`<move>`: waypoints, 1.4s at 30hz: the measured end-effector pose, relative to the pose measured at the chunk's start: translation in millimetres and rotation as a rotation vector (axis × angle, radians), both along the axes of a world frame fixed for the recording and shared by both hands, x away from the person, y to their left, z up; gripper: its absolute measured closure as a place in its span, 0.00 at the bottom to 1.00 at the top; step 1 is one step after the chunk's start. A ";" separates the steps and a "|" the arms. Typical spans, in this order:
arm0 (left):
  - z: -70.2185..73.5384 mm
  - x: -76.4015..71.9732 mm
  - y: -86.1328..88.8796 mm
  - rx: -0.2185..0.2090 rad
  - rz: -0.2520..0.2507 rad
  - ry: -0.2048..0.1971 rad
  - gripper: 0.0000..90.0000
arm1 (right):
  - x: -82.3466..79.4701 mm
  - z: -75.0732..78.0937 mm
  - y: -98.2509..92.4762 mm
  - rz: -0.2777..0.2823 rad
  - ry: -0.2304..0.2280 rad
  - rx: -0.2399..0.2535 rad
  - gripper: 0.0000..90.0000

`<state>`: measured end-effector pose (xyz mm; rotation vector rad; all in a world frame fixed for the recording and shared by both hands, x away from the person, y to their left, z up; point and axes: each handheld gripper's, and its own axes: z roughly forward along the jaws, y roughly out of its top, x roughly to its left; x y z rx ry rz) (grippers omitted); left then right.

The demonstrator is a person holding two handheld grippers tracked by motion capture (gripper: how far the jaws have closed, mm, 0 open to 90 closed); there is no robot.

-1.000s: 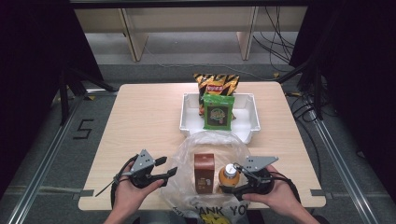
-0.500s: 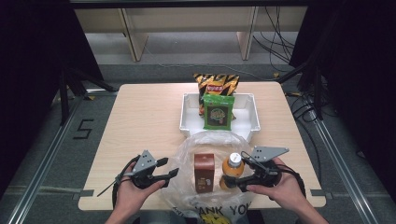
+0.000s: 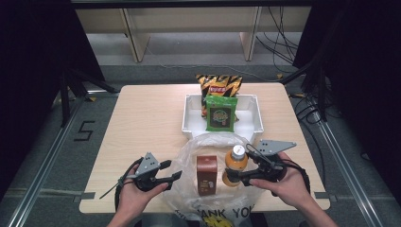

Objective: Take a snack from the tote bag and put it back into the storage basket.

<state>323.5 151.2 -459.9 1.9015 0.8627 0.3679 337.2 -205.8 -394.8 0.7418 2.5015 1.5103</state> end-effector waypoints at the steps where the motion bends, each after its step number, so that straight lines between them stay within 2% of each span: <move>1: 0.0 -0.2 -0.2 -0.001 0.001 0.000 0.46 | 0.2 1.2 0.4 -0.015 -0.002 0.009 0.35; 2: 0.1 -0.1 -0.1 0.000 0.000 -0.001 0.46 | 1.1 3.1 0.2 -0.012 -0.021 0.010 0.35; 3: 0.2 -0.2 -0.1 0.000 0.001 -0.001 0.46 | -0.1 4.7 1.0 -0.037 -0.015 0.009 0.35; 5: 0.2 -0.1 0.0 -0.003 -0.003 -0.001 0.46 | 3.6 8.1 -0.2 -0.017 -0.050 0.009 0.35; 6: 0.6 -0.7 0.1 0.002 0.003 -0.002 0.46 | 2.0 8.8 1.2 -0.023 -0.012 0.025 0.35; 7: 0.6 -0.1 0.4 0.001 -0.005 -0.007 0.46 | 3.8 10.5 0.2 -0.017 -0.021 0.013 0.35; 8: 0.7 0.3 0.7 0.004 -0.009 -0.010 0.46 | 4.2 10.9 0.4 -0.036 -0.046 0.023 0.35; 9: 0.6 -0.3 0.2 -0.001 0.000 -0.003 0.46 | 5.8 12.5 -0.8 -0.029 -0.047 0.013 0.35; 10: 0.5 -0.3 0.2 0.000 0.000 -0.002 0.46 | 5.6 12.2 0.6 -0.049 -0.039 0.028 0.35; 11: 0.4 -0.2 0.1 0.001 -0.001 -0.001 0.46 | 7.9 14.0 -1.0 -0.040 -0.053 0.015 0.35; 12: 0.1 0.1 0.0 -0.003 -0.006 -0.002 0.46 | 7.7 14.1 -0.4 -0.054 -0.044 0.027 0.35; 13: 0.0 0.1 -0.1 -0.003 -0.006 -0.003 0.46 | 8.5 16.2 -1.1 -0.041 -0.034 0.018 0.35; 14: 0.0 0.2 -0.1 -0.003 -0.006 -0.003 0.46 | 9.2 16.1 -0.6 -0.048 -0.052 0.031 0.35; 16: 0.2 0.3 -0.1 -0.003 -0.006 -0.002 0.46 | 9.8 19.6 -0.9 -0.055 -0.030 0.026 0.35; 17: 0.2 0.3 0.0 -0.002 -0.006 -0.003 0.46 | 12.3 19.8 -0.7 -0.042 -0.048 0.039 0.35; 19: 0.5 -0.1 0.1 0.001 -0.001 -0.001 0.46 | 13.6 22.2 0.0 -0.039 -0.039 0.055 0.35; 21: 0.4 -0.2 0.2 0.000 0.001 -0.002 0.46 | 14.1 25.3 -0.2 -0.061 -0.040 0.050 0.35; 22: 0.5 -0.3 0.2 0.000 0.001 -0.003 0.46 | 15.5 26.7 -0.7 -0.061 -0.056 0.048 0.35; 25: 0.9 -0.2 -0.1 -0.006 -0.004 -0.009 0.46 | 17.7 31.4 -0.9 -0.072 -0.035 0.053 0.35; 26: 0.9 0.2 0.6 0.001 -0.006 -0.010 0.46 | 21.3 31.7 -0.7 -0.060 -0.071 0.058 0.35; 27: 0.6 0.5 0.7 0.000 -0.008 -0.011 0.46 | 20.2 33.8 -0.7 -0.075 -0.043 0.056 0.35; 28: 0.5 -0.1 0.5 -0.001 0.000 -0.004 0.46 | 22.8 33.9 0.1 -0.069 -0.058 0.070 0.35; 29: 0.5 -0.1 0.4 0.000 0.000 -0.004 0.46 | 23.9 35.7 -1.2 -0.073 -0.068 0.052 0.35; 30: 0.6 -0.2 0.3 0.000 -0.001 -0.004 0.46 | 25.5 36.2 0.0 -0.068 -0.063 0.070 0.35; 31: 0.7 -0.2 0.4 0.000 0.000 -0.005 0.46 | 24.6 38.0 0.7 -0.079 -0.038 0.077 0.35; 33: 0.8 0.6 1.0 0.001 -0.007 -0.012 0.46 | 29.1 40.1 0.3 -0.074 -0.067 0.080 0.35; 34: 0.8 1.0 1.3 -0.002 -0.010 -0.011 0.46 | 27.9 42.1 0.4 -0.105 -0.050 0.074 0.35; 35: 0.7 0.5 0.9 -0.008 -0.002 -0.008 0.46 | 30.1 43.3 0.7 -0.092 -0.063 0.081 0.35; 36: 0.8 0.5 1.0 -0.011 -0.002 -0.007 0.46 | 30.3 45.5 0.3 -0.099 -0.047 0.072 0.35; 37: 1.0 -0.1 0.8 -0.015 0.007 -0.002 0.46 | 33.6 45.9 0.5 -0.090 -0.074 0.082 0.35; 38: 1.4 -0.3 1.0 -0.012 0.009 -0.002 0.46 | 34.6 47.3 0.6 -0.099 -0.082 0.082 0.35; 39: 1.3 -0.2 1.1 -0.012 0.008 -0.003 0.46 | 34.5 48.3 0.9 -0.101 -0.064 0.083 0.35; 41: 1.1 -0.3 1.1 -0.013 0.007 -0.003 0.46 | 38.2 50.5 0.3 -0.104 -0.077 0.079 0.35; 42: 0.7 0.1 1.1 -0.016 0.002 -0.001 0.46 | 38.8 50.6 1.0 -0.116 -0.072 0.094 0.36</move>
